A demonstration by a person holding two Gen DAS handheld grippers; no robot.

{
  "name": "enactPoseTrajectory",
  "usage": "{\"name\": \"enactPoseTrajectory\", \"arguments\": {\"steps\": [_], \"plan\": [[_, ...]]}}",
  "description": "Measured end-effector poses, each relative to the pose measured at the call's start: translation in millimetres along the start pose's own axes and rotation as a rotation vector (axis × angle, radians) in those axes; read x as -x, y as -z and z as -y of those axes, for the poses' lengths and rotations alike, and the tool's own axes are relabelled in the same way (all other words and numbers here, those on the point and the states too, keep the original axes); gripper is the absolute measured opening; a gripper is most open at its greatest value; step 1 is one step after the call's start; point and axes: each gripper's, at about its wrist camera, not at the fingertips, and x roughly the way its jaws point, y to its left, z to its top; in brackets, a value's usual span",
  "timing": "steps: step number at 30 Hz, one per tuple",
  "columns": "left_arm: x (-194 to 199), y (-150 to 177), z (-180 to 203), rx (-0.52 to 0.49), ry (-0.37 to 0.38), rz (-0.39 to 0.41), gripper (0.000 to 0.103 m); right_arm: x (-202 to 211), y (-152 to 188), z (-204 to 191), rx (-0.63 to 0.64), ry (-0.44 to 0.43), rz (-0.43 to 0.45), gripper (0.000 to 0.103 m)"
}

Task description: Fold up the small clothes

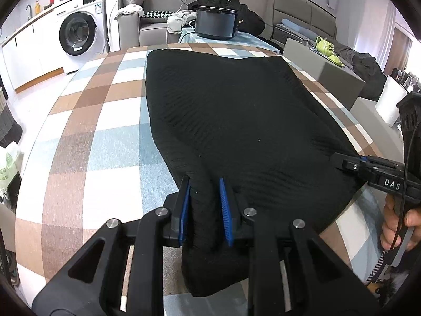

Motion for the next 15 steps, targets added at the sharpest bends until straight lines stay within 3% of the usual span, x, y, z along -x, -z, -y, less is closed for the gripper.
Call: {"name": "enactPoseTrajectory", "arguments": {"steps": [3, 6, 8, 9, 10, 11, 12, 14, 15], "plan": [[2, 2, -5, 0.014, 0.001, 0.004, 0.019, 2, 1, 1, 0.007, -0.001, 0.008, 0.028], [12, 9, -12, 0.034, 0.002, 0.015, 0.020, 8, 0, 2, 0.020, 0.024, 0.028, 0.046], [23, 15, -14, 0.030, -0.006, 0.045, 0.029, 19, 2, 0, 0.044, 0.036, 0.053, 0.061], [29, 19, -13, 0.025, -0.020, 0.058, 0.042, 24, 3, 0, 0.056, 0.029, 0.069, 0.068], [35, 22, -13, 0.021, -0.037, 0.074, 0.058, 34, 6, -1, 0.071, 0.006, 0.096, 0.083], [44, 26, -12, 0.016, -0.052, 0.103, 0.065, 40, 7, -1, 0.080, -0.006, 0.112, 0.091], [51, 29, -12, 0.015, -0.053, 0.126, 0.076, 52, 10, -4, 0.103, -0.020, 0.150, 0.093], [69, 38, -9, 0.009, -0.050, 0.182, 0.083, 65, 16, -8, 0.140, -0.026, 0.197, 0.103], [75, 40, -9, 0.009, -0.055, 0.197, 0.086, 74, 21, -11, 0.173, -0.033, 0.229, 0.103]]}}
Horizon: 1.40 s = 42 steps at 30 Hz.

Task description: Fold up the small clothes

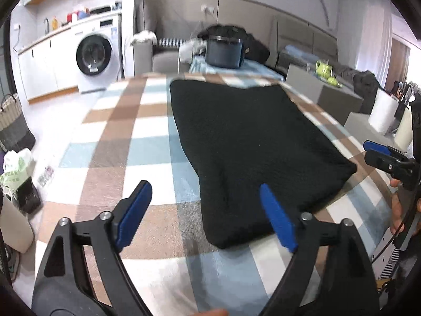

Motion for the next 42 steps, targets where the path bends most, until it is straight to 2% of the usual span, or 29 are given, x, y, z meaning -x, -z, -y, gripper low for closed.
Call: {"name": "enactPoseTrajectory", "arguments": {"steps": [3, 4, 7, 11, 15, 17, 20, 27, 42], "plan": [[19, 6, 0, 0.010, -0.004, 0.049, 0.100, 15, 5, -9, 0.044, 0.006, 0.034, 0.103], [26, 8, 0, 0.015, 0.004, 0.077, 0.102, 21, 7, -10, 0.048, 0.003, 0.052, 0.103], [42, 15, 2, 0.015, 0.017, 0.139, 0.102, 34, 15, -11, 0.056, -0.017, 0.101, 0.103], [52, 21, 5, 0.021, 0.007, 0.164, 0.102, 46, 25, -11, 0.064, -0.021, 0.155, 0.103], [60, 29, 9, 0.002, 0.013, 0.212, 0.102, 53, 35, -5, 0.026, -0.104, 0.181, 0.103], [64, 34, 9, -0.009, 0.022, 0.241, 0.102, 52, 38, -3, 0.022, -0.105, 0.192, 0.103], [62, 37, 7, 0.001, 0.034, 0.240, 0.102, 46, 40, 0, 0.019, -0.119, 0.179, 0.103], [52, 43, 6, -0.009, 0.033, 0.214, 0.102, 38, 44, 6, 0.005, -0.080, 0.173, 0.103], [45, 44, -1, 0.026, 0.080, 0.199, 0.102, 43, 49, 7, -0.015, -0.077, 0.192, 0.103]]}}
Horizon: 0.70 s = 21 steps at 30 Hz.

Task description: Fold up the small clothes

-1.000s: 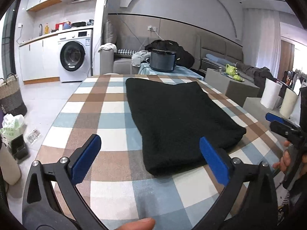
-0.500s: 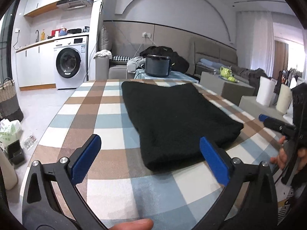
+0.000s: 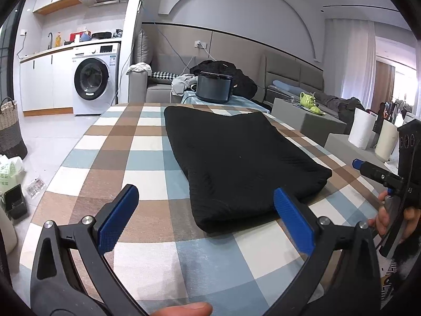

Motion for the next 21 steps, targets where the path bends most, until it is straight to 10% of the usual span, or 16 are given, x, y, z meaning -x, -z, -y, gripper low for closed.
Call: {"name": "enactPoseTrajectory", "arguments": {"steps": [21], "plan": [[-0.1, 2.1, 1.6, -0.010, 0.003, 0.002, 0.102, -0.5, -0.2, 0.7, -0.001, -0.004, -0.003, 0.103]]}}
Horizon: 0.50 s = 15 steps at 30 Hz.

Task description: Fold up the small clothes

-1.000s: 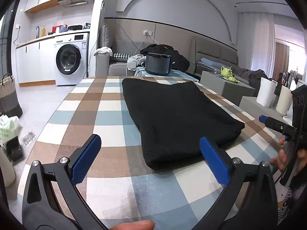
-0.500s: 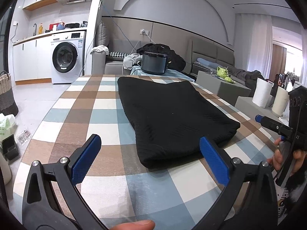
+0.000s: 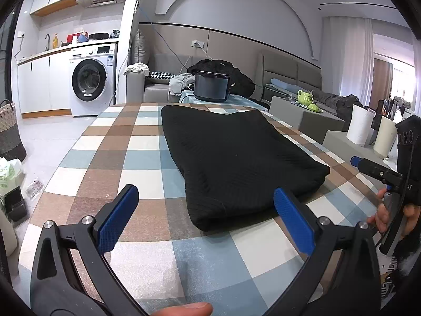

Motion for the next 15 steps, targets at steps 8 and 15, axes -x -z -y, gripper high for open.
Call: {"name": "enactPoseTrajectory", "arguments": {"steps": [8, 15], "plan": [[-0.3, 0.6, -0.9, -0.002, -0.001, 0.000, 0.102, 0.1, 0.0, -1.3, -0.001, 0.003, 0.002, 0.103], [-0.1, 0.3, -0.3, -0.005, -0.001, 0.000, 0.102, 0.2, 0.0, -1.1, -0.001, 0.002, 0.002, 0.103]]}}
